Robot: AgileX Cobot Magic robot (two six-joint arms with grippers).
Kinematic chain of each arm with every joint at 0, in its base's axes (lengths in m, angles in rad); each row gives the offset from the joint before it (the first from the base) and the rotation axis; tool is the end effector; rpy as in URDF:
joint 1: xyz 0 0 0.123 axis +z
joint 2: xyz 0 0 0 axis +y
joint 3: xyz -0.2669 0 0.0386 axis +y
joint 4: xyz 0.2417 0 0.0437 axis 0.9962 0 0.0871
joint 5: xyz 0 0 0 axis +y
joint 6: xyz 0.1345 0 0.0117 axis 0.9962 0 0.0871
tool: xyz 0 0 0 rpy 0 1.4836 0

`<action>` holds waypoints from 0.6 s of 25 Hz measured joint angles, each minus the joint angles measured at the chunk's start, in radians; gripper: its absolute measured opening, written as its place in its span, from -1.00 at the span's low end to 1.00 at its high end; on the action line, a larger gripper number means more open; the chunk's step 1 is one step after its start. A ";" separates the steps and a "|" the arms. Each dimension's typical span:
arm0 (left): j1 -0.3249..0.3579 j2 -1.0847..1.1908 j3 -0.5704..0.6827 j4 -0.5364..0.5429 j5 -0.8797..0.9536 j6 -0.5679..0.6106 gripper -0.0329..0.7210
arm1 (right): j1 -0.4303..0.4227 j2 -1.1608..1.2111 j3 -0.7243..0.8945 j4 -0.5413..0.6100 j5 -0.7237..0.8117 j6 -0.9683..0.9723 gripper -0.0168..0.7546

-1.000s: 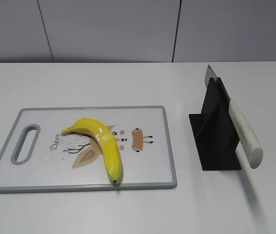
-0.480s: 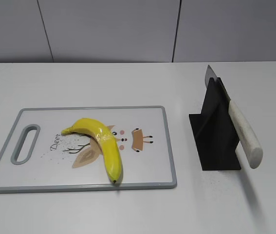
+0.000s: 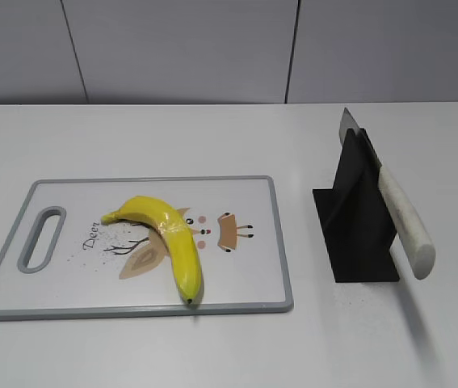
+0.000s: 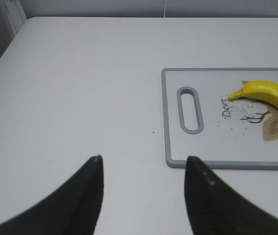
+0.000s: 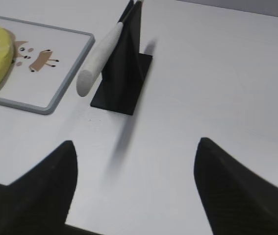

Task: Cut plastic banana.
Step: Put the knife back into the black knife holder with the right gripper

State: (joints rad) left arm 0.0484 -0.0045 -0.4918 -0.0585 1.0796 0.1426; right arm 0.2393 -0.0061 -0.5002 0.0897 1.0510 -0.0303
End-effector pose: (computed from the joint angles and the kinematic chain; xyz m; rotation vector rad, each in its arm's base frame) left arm 0.0435 -0.0049 0.2498 0.1005 2.0634 0.0474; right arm 0.0402 0.0206 0.2561 -0.2772 2.0143 0.2388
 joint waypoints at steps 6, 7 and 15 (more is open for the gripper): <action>0.000 0.000 0.000 0.000 0.000 0.000 0.51 | -0.137 0.000 0.000 0.000 0.001 0.000 0.57; 0.000 0.000 0.000 0.000 0.000 0.000 0.50 | -0.144 0.000 0.000 0.000 0.001 0.000 0.57; 0.000 0.000 0.000 0.000 0.000 0.000 0.50 | -0.150 0.000 0.000 0.001 0.000 0.000 0.57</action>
State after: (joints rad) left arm 0.0484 -0.0045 -0.4918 -0.0585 1.0796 0.1426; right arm 0.0891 -0.0061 -0.5002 0.0906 1.0510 -0.0303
